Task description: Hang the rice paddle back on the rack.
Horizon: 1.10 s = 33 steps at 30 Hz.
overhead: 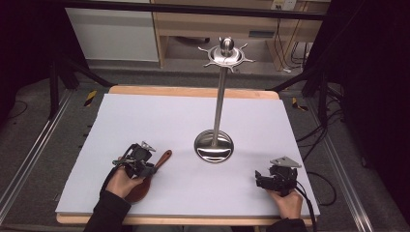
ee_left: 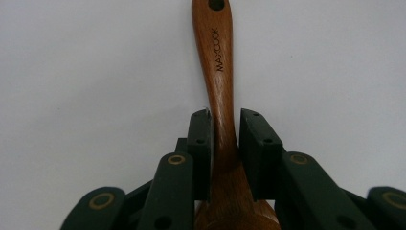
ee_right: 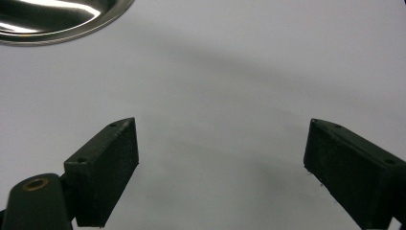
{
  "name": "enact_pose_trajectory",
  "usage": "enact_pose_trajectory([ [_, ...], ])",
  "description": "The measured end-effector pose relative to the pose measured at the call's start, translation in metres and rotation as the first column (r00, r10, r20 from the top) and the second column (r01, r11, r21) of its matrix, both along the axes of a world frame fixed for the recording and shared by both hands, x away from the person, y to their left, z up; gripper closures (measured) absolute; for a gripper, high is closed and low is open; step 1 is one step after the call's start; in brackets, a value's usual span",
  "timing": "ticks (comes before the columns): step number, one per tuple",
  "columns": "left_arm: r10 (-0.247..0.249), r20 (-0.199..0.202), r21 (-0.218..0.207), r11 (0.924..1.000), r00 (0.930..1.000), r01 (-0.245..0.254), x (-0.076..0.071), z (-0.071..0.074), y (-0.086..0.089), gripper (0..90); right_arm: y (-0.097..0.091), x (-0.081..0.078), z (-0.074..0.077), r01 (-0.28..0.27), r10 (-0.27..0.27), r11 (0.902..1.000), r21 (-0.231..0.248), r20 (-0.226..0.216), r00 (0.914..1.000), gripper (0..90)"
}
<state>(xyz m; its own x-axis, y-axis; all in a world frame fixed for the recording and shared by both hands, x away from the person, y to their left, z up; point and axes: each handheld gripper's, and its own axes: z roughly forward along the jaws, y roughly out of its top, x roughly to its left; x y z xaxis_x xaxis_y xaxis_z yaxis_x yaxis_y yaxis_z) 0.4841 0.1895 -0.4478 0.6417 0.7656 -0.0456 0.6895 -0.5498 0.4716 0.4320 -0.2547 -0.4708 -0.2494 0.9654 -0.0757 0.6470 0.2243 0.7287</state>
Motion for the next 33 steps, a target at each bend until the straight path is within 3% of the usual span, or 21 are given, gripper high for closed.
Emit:
enact_pose_trajectory([
  [8,-0.027,-0.051,0.029,0.9992,0.9983,0.028,0.006,0.004,-0.001,73.4,0.001,0.001,-0.002,-0.013,0.013,0.9999,-0.011,-0.021,0.9997,11.6],
  [11,-0.036,-0.075,0.061,0.9973,0.9965,0.04,0.007,0.002,-0.005,72.8,0.001,0.002,-0.003,-0.015,0.015,0.9998,-0.014,-0.027,0.9995,11.6],
  [15,-0.027,-0.099,0.058,0.9977,0.9947,0.033,0.01,0.0,-0.006,72.0,0.001,0.002,-0.003,-0.015,0.015,0.9998,-0.013,-0.029,0.9995,11.6],
  [23,-0.012,-0.112,0.076,0.9969,0.9937,0.02,0.012,-0.001,-0.008,72.4,0.001,0.003,-0.002,-0.011,0.011,0.9999,-0.007,-0.03,0.9995,11.5],
  [28,-0.007,-0.116,0.121,0.9924,0.9932,0.021,0.013,0.0,-0.014,73.5,0.001,0.003,-0.002,-0.012,0.012,0.9999,-0.004,-0.035,0.9993,11.5],
  [33,0.0,-0.115,0.13,0.9914,0.9934,0.015,0.013,0.001,-0.015,75.5,0.001,0.004,-0.003,-0.018,0.017,0.9998,-0.011,-0.042,0.9989,11.2],
])
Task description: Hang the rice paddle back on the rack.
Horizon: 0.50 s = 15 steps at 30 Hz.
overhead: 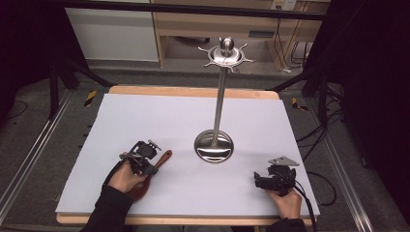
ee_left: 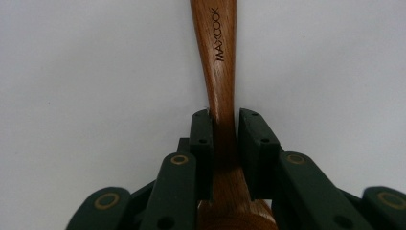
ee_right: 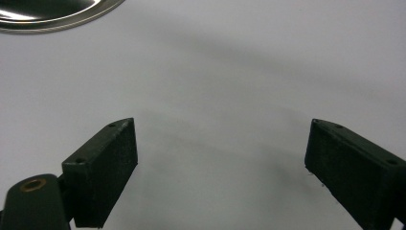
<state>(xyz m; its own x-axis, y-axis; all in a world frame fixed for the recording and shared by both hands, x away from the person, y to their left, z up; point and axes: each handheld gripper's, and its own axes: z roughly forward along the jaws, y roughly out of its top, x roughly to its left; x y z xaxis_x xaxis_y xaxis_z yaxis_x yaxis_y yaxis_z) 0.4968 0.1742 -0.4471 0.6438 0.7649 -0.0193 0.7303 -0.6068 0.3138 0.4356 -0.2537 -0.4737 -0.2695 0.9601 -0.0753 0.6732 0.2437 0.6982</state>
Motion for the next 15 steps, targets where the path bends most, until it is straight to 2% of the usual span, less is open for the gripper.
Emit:
enact_pose_trajectory([
  [5,-0.006,-0.011,0.012,0.9999,0.9999,0.006,0.001,0.001,-0.002,76.0,0.0,0.0,-0.001,-0.003,0.003,1.0,-0.001,-0.01,0.9999,11.1],
  [7,-0.018,0.008,0.015,0.9997,0.9998,0.018,0.0,0.001,-0.002,76.2,0.0,0.0,-0.001,-0.004,0.004,1.0,-0.001,-0.01,0.9999,11.2],
  [9,-0.002,0.036,0.005,1.0,0.9993,0.002,-0.002,0.001,-0.001,76.3,0.0,0.0,-0.001,-0.005,0.005,1.0,0.0,-0.011,0.9999,11.1],
  [15,0.008,0.081,-0.043,0.9991,0.9967,-0.004,-0.007,0.01,0.005,76.6,0.0,0.0,-0.001,-0.004,0.004,1.0,0.001,-0.015,0.9999,11.1],
])
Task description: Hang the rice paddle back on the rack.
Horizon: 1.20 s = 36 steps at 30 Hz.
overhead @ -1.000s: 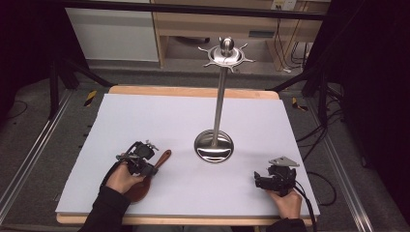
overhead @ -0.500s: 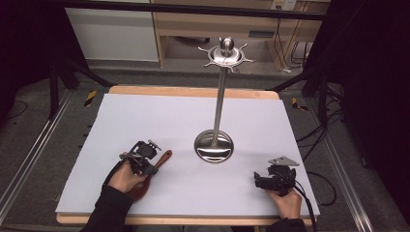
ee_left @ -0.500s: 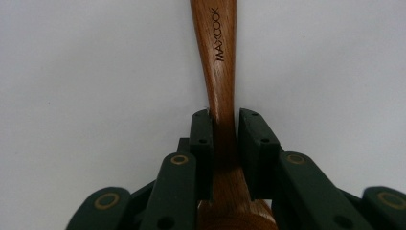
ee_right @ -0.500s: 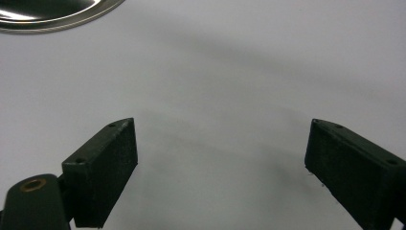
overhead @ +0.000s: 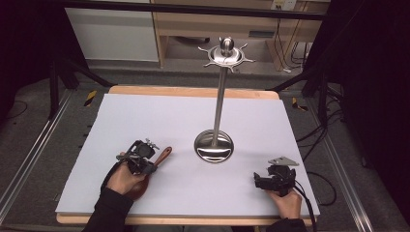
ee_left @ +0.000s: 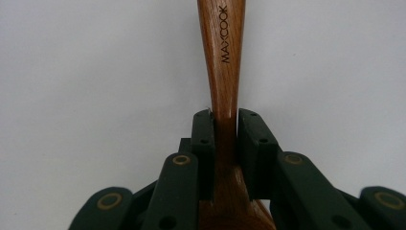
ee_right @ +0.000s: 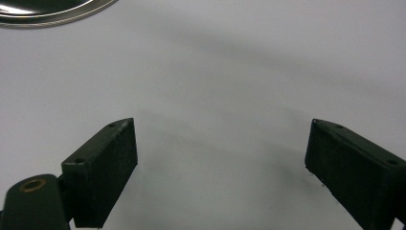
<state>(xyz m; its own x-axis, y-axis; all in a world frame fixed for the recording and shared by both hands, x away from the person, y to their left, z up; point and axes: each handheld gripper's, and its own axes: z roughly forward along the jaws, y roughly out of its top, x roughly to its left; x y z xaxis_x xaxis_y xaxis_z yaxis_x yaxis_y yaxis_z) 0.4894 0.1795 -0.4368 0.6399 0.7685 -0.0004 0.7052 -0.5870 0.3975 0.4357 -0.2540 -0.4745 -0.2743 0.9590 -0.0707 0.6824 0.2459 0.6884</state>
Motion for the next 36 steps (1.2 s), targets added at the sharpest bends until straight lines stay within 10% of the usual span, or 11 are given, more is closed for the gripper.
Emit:
enact_pose_trajectory([
  [17,0.053,0.185,-0.153,0.988,0.9812,-0.025,-0.019,0.02,0.018,76.9,0.002,-0.002,0.0,0.001,-0.001,0.9999,0.011,-0.003,1.0,11.1],
  [36,0.149,0.36,-0.296,0.9545,0.9211,-0.039,-0.035,0.039,0.037,77.3,0.002,-0.002,0.0,-0.002,0.002,0.9999,0.01,-0.004,1.0,11.2],
])
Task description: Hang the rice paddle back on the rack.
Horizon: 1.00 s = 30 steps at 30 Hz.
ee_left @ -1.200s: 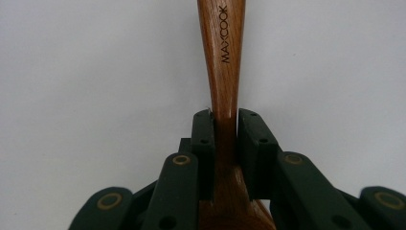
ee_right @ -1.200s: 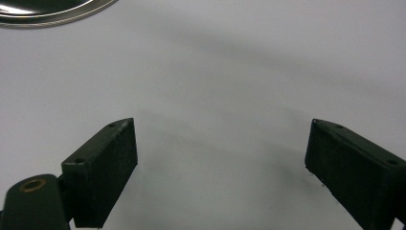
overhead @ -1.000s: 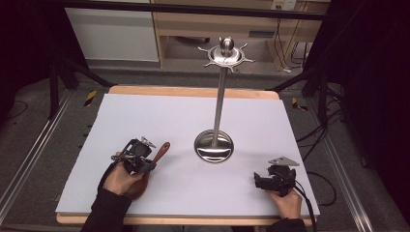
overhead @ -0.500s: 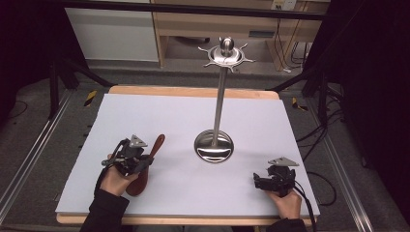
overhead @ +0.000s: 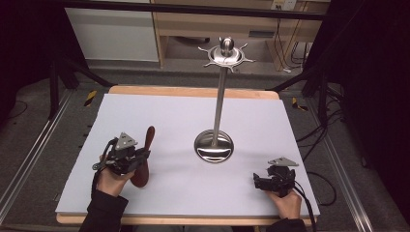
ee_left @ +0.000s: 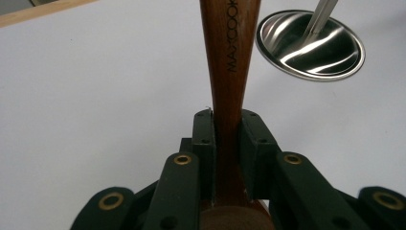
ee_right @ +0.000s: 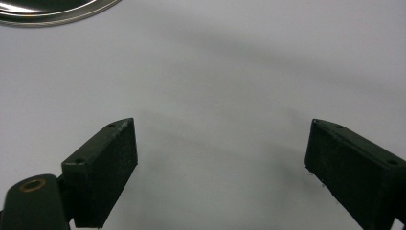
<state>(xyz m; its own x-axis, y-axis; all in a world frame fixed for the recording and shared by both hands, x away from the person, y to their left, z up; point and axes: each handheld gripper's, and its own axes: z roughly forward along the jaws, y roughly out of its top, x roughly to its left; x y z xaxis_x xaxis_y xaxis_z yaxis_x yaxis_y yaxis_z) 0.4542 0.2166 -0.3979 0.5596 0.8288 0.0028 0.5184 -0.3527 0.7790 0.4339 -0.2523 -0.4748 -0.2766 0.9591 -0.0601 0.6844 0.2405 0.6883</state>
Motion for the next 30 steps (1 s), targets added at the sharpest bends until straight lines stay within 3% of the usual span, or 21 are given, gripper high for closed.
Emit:
enact_pose_trajectory([
  [8,0.035,0.073,-0.067,0.9973,0.9967,-0.03,-0.005,0.008,0.008,77.4,0.0,0.0,0.0,0.0,0.0,1.0,-0.001,0.0,1.0,11.1],
  [14,0.066,0.138,-0.12,0.9915,0.9883,-0.05,-0.01,0.013,0.014,77.5,0.0,0.0,0.0,0.001,-0.001,1.0,0.002,0.0,1.0,11.2],
  [24,0.093,0.201,-0.17,0.9838,0.9753,-0.058,-0.016,0.022,0.017,77.6,0.0,0.0,0.0,0.005,-0.005,1.0,0.005,0.004,1.0,11.2],
  [30,0.091,0.216,-0.195,0.9795,0.972,-0.048,-0.016,0.029,0.016,77.5,0.0,0.0,0.001,0.009,-0.009,0.9999,0.009,0.01,0.9999,11.1],
])
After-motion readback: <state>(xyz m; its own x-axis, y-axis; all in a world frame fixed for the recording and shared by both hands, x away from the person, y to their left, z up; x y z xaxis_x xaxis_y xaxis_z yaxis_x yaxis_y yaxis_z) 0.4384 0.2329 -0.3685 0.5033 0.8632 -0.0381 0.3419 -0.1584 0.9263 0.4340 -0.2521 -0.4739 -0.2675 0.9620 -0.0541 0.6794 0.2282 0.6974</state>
